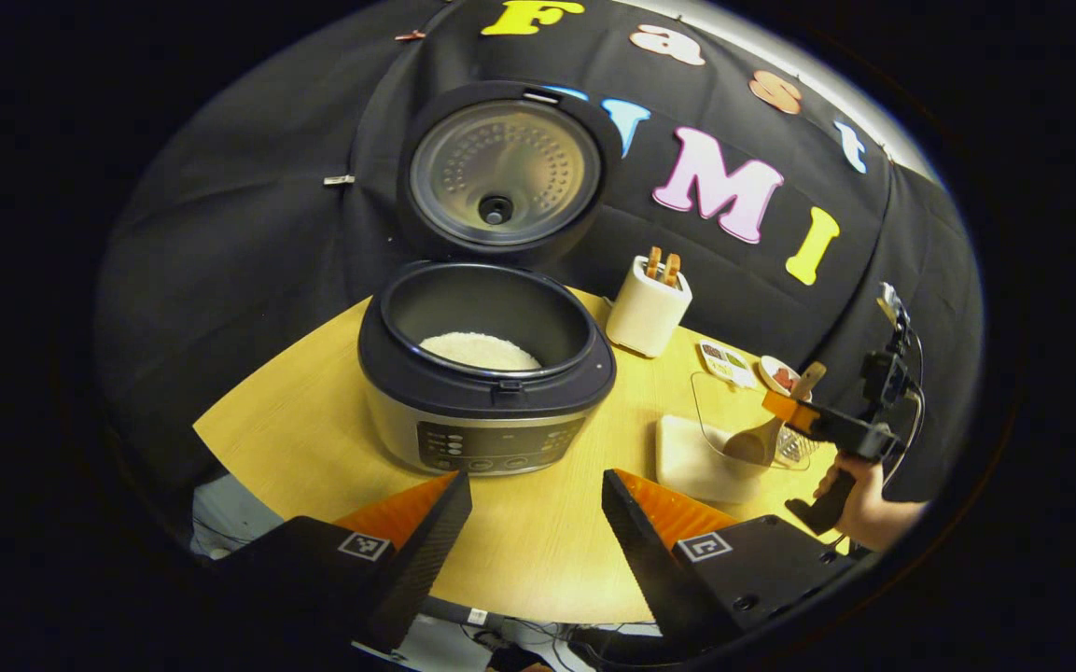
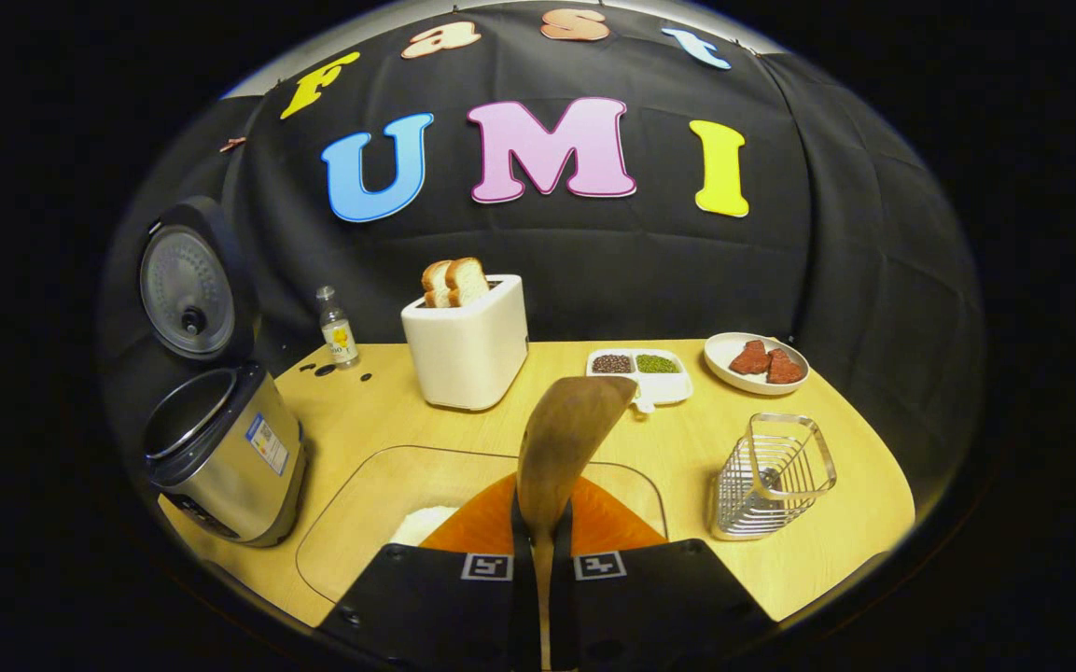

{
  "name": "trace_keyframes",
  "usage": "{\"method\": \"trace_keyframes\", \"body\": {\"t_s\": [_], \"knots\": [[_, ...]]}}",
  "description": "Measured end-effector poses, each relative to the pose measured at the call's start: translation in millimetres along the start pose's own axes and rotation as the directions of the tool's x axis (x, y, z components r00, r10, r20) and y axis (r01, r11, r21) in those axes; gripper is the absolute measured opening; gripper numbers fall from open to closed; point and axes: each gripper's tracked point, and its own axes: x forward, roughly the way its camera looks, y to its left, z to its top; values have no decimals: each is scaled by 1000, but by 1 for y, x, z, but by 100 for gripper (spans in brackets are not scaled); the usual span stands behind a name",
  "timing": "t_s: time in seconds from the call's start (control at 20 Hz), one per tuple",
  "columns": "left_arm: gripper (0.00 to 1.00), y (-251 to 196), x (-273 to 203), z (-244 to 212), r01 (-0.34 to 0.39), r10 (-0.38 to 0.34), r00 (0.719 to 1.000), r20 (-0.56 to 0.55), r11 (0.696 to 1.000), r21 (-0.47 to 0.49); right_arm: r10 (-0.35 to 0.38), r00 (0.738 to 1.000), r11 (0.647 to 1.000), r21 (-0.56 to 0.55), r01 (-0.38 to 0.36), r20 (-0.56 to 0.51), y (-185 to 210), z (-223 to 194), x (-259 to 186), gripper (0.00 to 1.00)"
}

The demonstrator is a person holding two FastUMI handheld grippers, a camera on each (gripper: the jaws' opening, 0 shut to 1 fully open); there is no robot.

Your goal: Close the left gripper, press the button to open the rice cooker; take a wooden spoon from the chopstick holder with the right hand, scoop a spoonful of rice and pour it into the rice cooker, then put the wooden spoon back into the chopstick holder.

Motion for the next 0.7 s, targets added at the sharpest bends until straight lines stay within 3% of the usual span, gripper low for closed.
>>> {"method": "trace_keyframes", "body": {"t_s": [0.15, 0.35, 0.65, 0.7], "knots": [[96, 9, -2, 2, -21, 21, 1000, 14, 1000, -4, 33, 998, 995, 101, -28, -46, 21, -11, -2, 9], [96, 12, -8, 2, -22, 22, 1000, 12, 1000, -22, 66, 993, 957, 287, -35, -100, 36, -14, -2, 9], [92, 4, -12, 3, 10, -11, 1000, 18, 999, 32, 98, 985, 852, 524, -8, -144, 42, -12, -6, 9], [96, 3, -13, 6, 19, -20, 1000, 21, 999, 47, 96, 984, 829, 559, 3, -148, 38, -12, -7, 9]]}}
